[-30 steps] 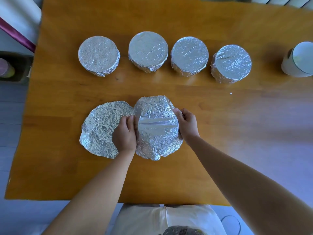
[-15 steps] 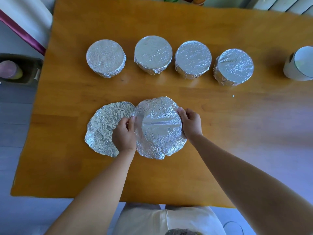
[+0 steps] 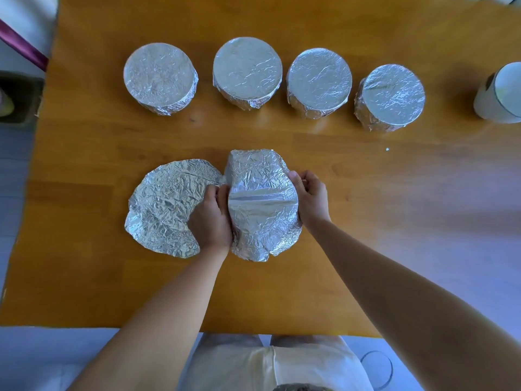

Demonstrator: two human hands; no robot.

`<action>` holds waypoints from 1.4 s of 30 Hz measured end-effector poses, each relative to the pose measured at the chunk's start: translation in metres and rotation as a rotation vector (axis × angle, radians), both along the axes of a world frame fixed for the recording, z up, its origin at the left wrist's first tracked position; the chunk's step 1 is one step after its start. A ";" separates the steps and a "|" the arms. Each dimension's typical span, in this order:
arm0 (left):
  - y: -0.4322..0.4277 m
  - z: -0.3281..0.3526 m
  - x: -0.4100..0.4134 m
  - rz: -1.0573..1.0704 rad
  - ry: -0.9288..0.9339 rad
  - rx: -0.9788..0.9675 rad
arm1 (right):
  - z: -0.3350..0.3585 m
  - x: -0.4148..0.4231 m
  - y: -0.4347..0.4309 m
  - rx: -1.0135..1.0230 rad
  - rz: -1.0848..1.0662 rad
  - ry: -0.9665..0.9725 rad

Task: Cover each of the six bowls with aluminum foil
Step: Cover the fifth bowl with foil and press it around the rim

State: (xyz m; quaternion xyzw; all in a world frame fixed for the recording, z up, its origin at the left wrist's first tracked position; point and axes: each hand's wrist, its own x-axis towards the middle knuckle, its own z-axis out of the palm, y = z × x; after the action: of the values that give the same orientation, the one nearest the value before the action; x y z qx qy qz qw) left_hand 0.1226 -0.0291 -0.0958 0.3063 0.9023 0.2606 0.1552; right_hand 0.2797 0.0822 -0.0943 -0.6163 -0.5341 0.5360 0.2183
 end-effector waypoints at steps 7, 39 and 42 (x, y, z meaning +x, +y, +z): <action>-0.012 0.009 -0.016 0.126 -0.067 0.049 | 0.000 0.007 0.006 0.013 -0.017 -0.071; 0.009 0.036 0.004 -0.860 0.245 -0.275 | 0.037 0.008 0.001 0.664 1.062 -0.259; 0.009 0.039 0.004 -0.840 0.247 -0.298 | 0.032 0.011 0.005 0.699 1.167 -0.398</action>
State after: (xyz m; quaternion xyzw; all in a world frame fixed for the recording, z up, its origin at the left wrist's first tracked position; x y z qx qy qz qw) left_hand 0.1264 -0.0204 -0.0571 0.6486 0.7392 0.0043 0.1811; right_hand 0.2909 0.0871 -0.0625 -0.2094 -0.9477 0.2400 -0.0212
